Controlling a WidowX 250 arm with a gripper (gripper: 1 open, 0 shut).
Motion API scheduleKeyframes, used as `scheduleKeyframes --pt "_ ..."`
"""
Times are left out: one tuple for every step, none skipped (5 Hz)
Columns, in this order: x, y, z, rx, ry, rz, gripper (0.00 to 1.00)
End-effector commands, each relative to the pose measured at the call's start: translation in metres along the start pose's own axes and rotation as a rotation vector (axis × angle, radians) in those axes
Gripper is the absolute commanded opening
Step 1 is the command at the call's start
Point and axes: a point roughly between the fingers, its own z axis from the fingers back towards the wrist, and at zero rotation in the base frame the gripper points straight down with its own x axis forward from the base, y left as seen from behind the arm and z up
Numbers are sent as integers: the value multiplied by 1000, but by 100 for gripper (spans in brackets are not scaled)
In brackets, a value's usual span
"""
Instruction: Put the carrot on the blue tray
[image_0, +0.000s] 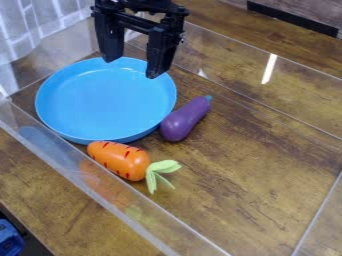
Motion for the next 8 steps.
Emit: scheduleKeyframes --pt "-4 3 -7 1 18 -79 100" --pt "-7 5 -15 2 35 -158 100" --pt "-18 4 -21 10 36 -317 100" --pt "-28 2 -33 23 29 -496 100" --pt "-33 -9 -36 44 20 -713 100" --pt "-32 -20 -45 75 10 -846 0" --pt "-31 -26 -55 93 0 -885 100" --pt "-31 -30 -58 92 -22 -906 100"
